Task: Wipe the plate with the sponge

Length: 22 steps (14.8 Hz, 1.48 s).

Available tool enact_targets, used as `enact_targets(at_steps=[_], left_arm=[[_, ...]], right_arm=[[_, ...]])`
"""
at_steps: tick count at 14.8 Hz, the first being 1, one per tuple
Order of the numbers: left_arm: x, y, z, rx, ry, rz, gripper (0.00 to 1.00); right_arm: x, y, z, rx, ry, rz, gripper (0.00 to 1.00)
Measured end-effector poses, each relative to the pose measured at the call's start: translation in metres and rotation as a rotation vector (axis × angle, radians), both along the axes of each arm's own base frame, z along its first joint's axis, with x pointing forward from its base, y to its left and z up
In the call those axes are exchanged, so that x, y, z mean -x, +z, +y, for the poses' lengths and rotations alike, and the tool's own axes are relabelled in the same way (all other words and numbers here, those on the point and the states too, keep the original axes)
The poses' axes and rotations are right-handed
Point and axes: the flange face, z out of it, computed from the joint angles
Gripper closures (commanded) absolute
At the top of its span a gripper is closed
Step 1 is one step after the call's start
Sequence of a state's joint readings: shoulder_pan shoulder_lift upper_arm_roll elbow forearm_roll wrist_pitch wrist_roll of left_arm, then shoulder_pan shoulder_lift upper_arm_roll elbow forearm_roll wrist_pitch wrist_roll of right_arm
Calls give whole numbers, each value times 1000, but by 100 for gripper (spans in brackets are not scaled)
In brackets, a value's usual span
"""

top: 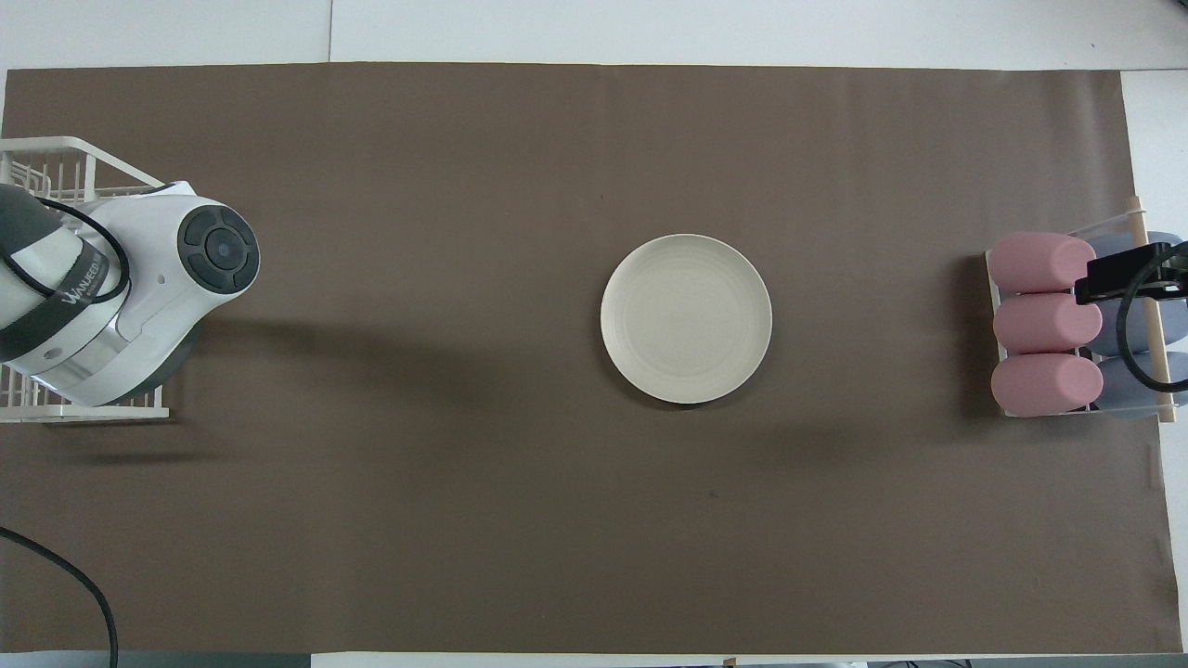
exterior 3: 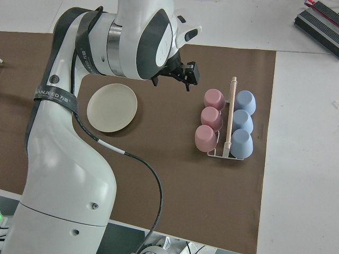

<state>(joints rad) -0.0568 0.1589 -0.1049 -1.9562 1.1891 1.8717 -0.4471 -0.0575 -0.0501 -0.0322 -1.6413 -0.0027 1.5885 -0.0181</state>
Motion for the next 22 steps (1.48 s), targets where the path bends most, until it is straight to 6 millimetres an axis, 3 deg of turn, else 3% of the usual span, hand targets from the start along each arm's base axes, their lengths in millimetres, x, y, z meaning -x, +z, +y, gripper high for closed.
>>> enact_targets(at_steps=[4, 8, 9, 11, 19, 22], left_arm=[[-2, 4, -3, 4, -3, -10, 40], [-11, 30, -11, 120, 53, -65, 36], [-14, 39, -13, 161, 72, -82, 28], [-19, 57, -17, 252, 111, -115, 0], [-22, 125, -22, 565, 261, -194, 0], [-17, 161, -3, 701, 323, -195, 0]], right_arm=[[-1, 0, 1, 1, 1, -5, 0], [-1, 0, 1, 1, 1, -5, 0], [-1, 0, 2, 1, 2, -5, 0], [-1, 0, 3, 1, 3, -5, 0], [-1, 0, 3, 1, 4, -5, 0], [-1, 0, 3, 1, 4, -4, 0]])
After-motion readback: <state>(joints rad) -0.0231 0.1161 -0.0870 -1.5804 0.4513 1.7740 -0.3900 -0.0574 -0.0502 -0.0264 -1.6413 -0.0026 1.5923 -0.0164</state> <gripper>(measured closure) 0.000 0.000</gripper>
